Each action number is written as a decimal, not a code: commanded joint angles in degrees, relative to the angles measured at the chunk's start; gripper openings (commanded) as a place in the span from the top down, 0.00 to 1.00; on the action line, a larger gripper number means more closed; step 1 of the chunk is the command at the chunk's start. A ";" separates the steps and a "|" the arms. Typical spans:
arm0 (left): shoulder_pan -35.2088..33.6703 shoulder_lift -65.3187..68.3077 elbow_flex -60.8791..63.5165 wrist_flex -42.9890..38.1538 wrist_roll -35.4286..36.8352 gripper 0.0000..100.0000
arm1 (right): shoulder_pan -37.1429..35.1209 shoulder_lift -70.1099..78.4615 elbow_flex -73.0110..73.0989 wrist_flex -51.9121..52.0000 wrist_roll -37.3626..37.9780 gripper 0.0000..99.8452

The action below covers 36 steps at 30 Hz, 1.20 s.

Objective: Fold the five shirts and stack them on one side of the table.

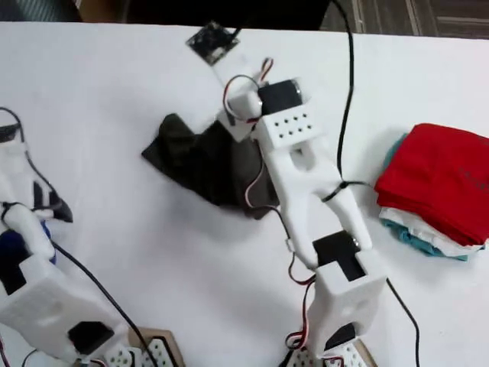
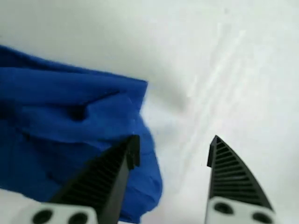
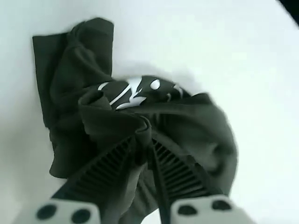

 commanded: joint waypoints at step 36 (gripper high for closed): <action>55.91 -8.97 -14.29 12.40 0.62 0.74 | 20.70 0.31 -40.53 13.14 4.13 0.98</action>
